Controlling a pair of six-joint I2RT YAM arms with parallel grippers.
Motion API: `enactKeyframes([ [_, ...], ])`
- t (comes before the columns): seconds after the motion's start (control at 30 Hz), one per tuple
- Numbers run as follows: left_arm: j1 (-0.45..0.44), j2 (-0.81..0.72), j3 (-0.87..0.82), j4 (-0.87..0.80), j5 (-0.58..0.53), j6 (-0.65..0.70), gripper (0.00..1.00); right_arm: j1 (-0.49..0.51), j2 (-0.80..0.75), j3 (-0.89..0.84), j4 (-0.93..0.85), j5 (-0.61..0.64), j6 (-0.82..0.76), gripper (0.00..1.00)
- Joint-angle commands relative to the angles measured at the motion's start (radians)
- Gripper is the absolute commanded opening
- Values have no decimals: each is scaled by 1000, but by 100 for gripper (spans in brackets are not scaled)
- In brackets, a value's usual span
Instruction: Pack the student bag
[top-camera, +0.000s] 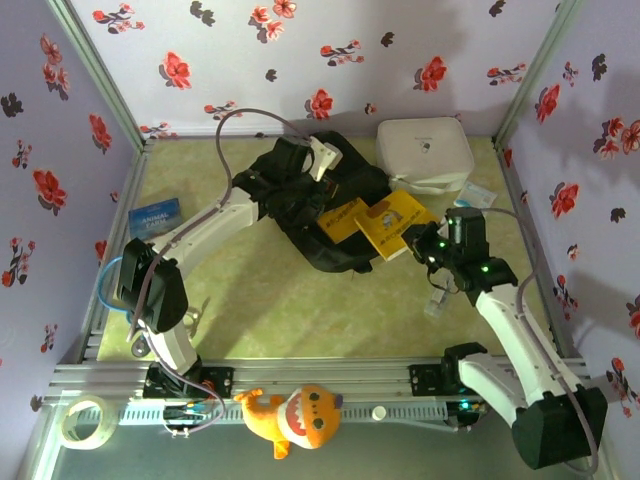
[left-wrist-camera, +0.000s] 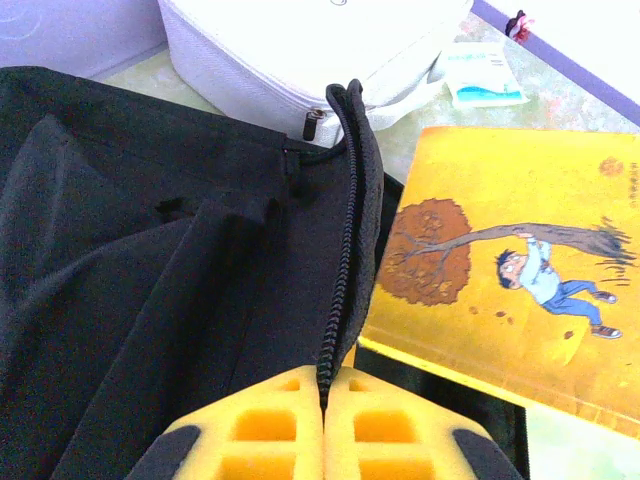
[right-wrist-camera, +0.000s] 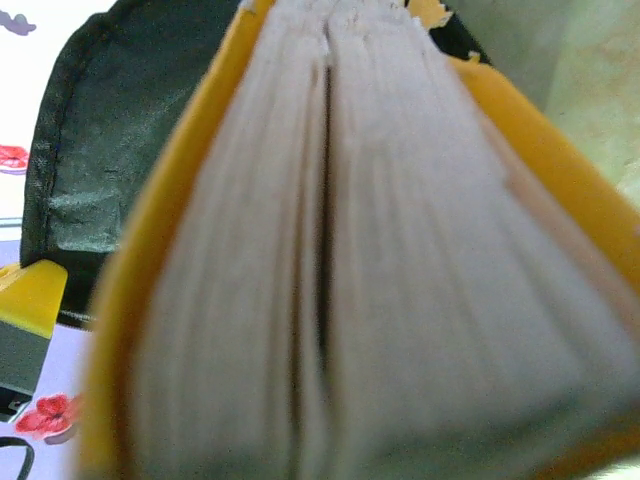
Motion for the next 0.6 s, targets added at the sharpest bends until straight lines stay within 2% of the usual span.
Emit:
enactKeyframes([
  [0.0, 0, -53, -9, 70, 41, -9, 0, 13, 45, -19, 244, -79, 78, 7],
  [0.2, 0, -56, -13, 65, 59, -15, 0, 57, 213, -1, 407, -74, 105, 7],
  [0.37, 0, -65, -15, 64, 71, -23, 0, 121, 371, 45, 459, -58, 106, 7],
  [0.57, 0, -77, -19, 63, 79, -30, 0, 158, 481, 65, 519, 8, 123, 7],
])
